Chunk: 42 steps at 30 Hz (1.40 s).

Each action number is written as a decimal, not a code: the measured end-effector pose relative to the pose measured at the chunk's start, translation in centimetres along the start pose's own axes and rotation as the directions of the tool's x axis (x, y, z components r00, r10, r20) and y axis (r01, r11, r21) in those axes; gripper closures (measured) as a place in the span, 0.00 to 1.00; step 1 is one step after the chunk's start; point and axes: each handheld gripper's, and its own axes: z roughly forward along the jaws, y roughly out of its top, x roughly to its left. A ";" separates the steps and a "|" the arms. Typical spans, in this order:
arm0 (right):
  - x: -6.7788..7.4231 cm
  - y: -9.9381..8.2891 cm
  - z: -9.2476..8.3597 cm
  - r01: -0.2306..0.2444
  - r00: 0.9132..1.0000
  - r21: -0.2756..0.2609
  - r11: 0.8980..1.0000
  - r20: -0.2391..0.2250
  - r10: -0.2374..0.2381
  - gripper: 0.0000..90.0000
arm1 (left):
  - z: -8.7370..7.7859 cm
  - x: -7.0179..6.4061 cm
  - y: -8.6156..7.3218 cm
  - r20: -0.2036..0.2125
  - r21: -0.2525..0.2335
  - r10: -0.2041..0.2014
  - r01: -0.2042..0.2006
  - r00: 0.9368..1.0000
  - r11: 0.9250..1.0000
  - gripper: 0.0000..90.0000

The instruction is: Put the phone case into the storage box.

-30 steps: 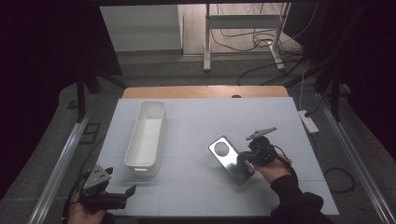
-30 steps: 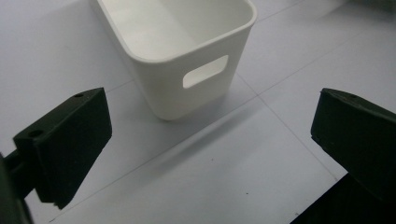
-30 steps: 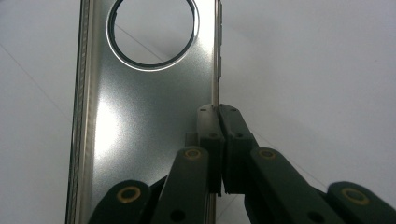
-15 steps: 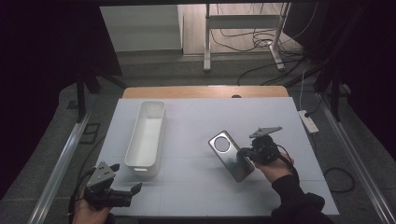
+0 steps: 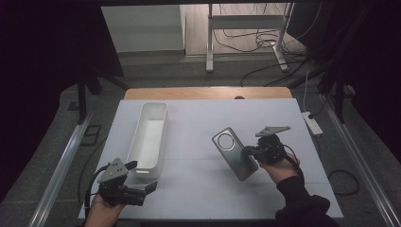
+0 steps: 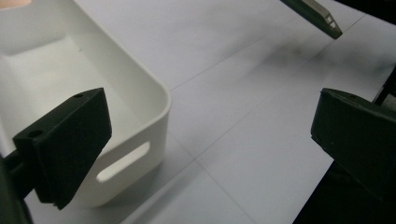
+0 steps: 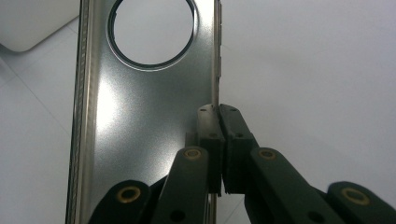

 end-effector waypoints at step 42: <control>0.5 1.3 -0.8 -0.044 0.999 -0.096 0.994 0.011 0.045 0.98 | 7.7 -1.0 5.6 0.117 -0.004 0.075 -0.075 0.990 0.997 0.00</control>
